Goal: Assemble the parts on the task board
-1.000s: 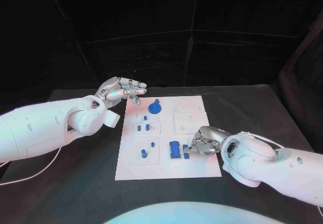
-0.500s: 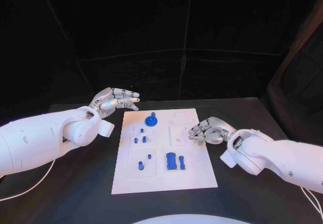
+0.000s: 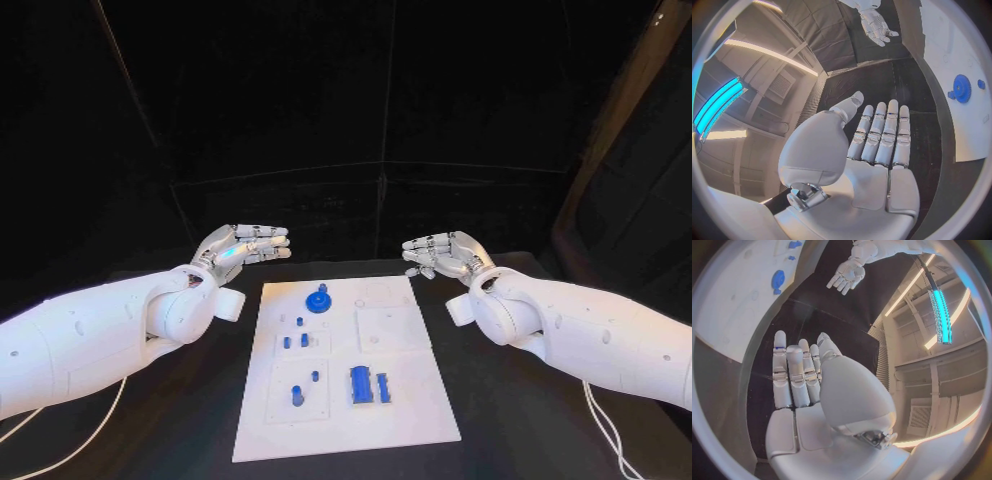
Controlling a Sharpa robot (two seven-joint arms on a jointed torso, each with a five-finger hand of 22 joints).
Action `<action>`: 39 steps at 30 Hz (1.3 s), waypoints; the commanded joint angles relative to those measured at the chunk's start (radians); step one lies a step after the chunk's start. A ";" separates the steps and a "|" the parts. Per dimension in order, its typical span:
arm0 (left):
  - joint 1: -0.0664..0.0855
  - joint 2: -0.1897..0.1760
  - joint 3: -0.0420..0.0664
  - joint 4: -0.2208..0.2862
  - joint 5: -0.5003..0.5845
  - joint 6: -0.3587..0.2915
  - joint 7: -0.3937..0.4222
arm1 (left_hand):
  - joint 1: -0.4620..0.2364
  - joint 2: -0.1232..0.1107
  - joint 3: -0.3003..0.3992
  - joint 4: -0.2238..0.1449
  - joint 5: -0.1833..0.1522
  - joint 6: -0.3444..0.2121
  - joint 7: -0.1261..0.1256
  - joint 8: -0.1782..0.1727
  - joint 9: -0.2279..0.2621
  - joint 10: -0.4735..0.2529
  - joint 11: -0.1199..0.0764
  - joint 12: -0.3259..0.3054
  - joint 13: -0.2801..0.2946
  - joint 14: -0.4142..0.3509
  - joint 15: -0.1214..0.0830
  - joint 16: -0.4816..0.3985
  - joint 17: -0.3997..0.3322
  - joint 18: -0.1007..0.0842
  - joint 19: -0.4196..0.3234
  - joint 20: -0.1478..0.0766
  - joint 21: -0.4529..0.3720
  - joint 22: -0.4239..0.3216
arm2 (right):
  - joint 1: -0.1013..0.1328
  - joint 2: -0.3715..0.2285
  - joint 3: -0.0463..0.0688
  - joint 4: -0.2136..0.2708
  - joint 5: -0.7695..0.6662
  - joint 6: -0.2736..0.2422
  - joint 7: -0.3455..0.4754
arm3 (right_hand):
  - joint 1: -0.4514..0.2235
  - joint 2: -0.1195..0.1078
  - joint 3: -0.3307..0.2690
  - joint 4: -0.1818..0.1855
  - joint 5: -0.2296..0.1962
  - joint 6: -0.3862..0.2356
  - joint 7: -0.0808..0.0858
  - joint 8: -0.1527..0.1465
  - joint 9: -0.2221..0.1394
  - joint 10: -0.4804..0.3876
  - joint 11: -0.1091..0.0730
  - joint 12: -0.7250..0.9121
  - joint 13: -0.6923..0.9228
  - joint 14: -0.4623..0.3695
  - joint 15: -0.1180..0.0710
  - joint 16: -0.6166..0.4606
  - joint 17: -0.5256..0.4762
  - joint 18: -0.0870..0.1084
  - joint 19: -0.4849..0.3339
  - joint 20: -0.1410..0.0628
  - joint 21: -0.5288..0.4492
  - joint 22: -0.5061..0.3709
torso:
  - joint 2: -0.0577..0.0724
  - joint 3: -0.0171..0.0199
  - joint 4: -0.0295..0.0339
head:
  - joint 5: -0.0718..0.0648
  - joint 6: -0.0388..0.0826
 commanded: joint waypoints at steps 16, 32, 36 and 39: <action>-0.079 -0.015 0.088 0.164 -0.018 -0.273 0.017 | -0.764 0.043 -0.227 0.117 -0.050 -0.599 -0.169 -0.074 -0.067 -0.633 -0.175 -0.094 -0.062 -0.569 -0.157 -0.133 -0.171 -0.088 -0.450 -0.168 -0.102 -0.169 | -0.013 -0.056 0.001 0.236 0.185 -0.265 0.090 | -0.952 -0.044 0.052 -0.154 -0.164 -0.598 -0.171 -0.069 -0.182 -0.702 -0.113 -0.069 -0.085 -0.746 -0.055 -0.508 -0.804 -0.090 -0.639 -0.167 -0.190 -0.122 | 0.004 0.0189 0.0459 | 0.028 0.025; -0.185 -0.038 0.205 0.387 -0.045 -0.639 0.038 | -0.993 0.043 -0.293 0.117 -0.050 -0.779 -0.169 -0.074 -0.067 -0.825 -0.175 -0.094 -0.062 -0.743 -0.157 -0.212 -0.171 -0.169 -0.587 -0.276 -0.102 -0.271 | -0.022 -0.097 0.001 0.397 0.308 -0.445 0.148 | -1.243 -0.044 0.052 -0.154 -0.164 -0.783 -0.171 -0.069 -0.182 -0.918 -0.113 -0.069 -0.085 -0.971 -0.055 -0.646 -1.045 -0.171 -0.838 -0.167 -0.303 -0.193 | 0.004 0.0189 0.0459 | 0.028 0.025; -0.188 -0.038 0.209 0.394 -0.046 -0.650 0.038 | -1.028 0.043 -0.368 0.117 -0.050 -0.807 -0.169 -0.074 -0.067 -0.855 -0.175 -0.094 -0.062 -0.770 -0.157 -0.212 -0.171 -0.169 -0.606 -0.276 -0.102 -0.271 | -0.022 -0.097 0.001 0.397 0.308 -0.445 0.148 | -1.287 -0.044 0.052 -0.154 -0.164 -0.811 -0.171 -0.069 -0.182 -0.951 -0.113 -0.069 -0.085 -1.005 -0.055 -0.667 -1.081 -0.171 -0.868 -0.167 -0.303 -0.193 | 0.004 0.0189 0.0459 | 0.028 0.025; -0.188 -0.038 0.209 0.394 -0.046 -0.650 0.038 | -1.056 0.043 -0.368 0.117 -0.050 -0.828 -0.169 -0.074 -0.067 -0.878 -0.175 -0.094 -0.062 -0.791 -0.157 -0.212 -0.171 -0.169 -0.622 -0.276 -0.102 -0.271 | -0.022 -0.097 0.001 0.397 0.308 -0.445 0.148 | -1.322 -0.044 0.052 -0.154 -0.164 -0.834 -0.171 -0.069 -0.182 -0.976 -0.113 -0.069 -0.085 -1.032 -0.055 -0.683 -1.110 -0.171 -0.892 -0.167 -0.303 -0.193 | 0.004 0.0189 0.0459 | 0.028 0.025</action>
